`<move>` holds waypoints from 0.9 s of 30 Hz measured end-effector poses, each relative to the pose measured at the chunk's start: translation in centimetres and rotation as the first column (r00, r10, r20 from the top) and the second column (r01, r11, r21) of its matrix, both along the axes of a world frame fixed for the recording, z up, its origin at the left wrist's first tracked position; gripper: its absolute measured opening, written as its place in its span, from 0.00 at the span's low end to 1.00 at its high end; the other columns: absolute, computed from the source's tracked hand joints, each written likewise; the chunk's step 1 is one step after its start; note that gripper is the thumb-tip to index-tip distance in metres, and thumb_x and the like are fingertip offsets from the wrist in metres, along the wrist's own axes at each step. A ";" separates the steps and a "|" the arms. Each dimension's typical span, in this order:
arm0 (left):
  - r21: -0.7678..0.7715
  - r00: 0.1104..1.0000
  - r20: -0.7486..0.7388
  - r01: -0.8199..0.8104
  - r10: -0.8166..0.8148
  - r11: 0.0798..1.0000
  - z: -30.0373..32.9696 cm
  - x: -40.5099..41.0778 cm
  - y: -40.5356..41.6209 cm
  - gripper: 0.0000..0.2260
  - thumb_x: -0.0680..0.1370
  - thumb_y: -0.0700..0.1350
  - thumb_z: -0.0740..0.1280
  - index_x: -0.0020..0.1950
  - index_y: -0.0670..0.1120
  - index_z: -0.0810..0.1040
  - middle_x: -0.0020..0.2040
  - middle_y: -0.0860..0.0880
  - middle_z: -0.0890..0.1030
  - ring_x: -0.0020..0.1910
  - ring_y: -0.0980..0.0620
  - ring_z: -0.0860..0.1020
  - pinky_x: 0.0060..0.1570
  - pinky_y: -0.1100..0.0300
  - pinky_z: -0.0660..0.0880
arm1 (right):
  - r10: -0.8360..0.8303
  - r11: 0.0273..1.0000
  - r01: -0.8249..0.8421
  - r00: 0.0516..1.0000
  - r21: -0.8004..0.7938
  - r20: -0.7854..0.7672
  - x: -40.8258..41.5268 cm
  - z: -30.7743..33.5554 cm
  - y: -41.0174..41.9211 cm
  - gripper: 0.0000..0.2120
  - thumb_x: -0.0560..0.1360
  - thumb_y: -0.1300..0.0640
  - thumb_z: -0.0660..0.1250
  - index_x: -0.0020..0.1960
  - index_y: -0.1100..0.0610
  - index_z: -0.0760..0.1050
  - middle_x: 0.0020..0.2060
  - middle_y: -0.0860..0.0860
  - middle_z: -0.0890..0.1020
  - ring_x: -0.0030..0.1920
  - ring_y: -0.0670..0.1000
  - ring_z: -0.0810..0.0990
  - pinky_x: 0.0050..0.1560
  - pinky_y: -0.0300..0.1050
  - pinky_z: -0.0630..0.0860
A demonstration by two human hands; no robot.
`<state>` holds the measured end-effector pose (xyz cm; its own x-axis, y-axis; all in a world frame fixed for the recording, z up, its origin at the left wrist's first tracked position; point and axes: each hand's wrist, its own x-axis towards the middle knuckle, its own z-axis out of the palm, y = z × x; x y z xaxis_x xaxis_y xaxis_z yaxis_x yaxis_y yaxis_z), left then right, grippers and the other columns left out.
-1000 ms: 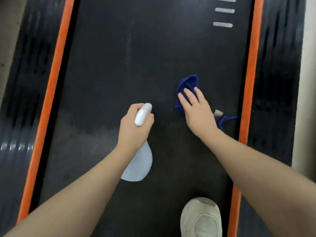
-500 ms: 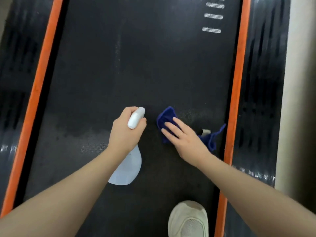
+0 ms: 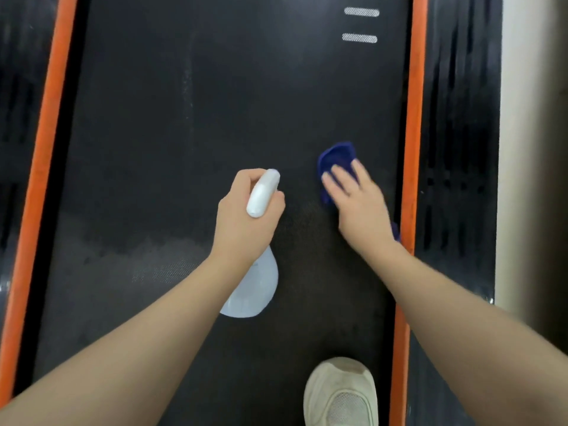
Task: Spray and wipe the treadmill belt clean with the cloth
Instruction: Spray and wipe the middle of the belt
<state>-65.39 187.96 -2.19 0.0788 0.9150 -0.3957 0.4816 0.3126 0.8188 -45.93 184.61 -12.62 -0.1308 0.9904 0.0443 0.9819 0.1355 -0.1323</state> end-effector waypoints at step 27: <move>-0.001 0.999 0.034 -0.026 0.026 1.000 -1.1 3.6 2.0 0.08 0.77 0.41 0.65 0.56 0.49 0.73 0.44 0.58 0.76 0.39 0.70 0.74 0.36 0.75 0.71 | -0.298 0.952 0.293 0.953 0.084 0.056 0.4 0.1 1.2 0.23 0.69 0.67 0.54 0.62 0.64 0.75 0.62 0.60 0.76 0.61 0.64 0.72 0.46 0.53 0.76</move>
<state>-61.78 189.99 -3.28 0.0682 0.9169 -0.3932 0.4451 0.3248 0.8345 -45.51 185.78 -12.57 0.1621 0.9795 0.1198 0.9857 -0.1551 -0.0653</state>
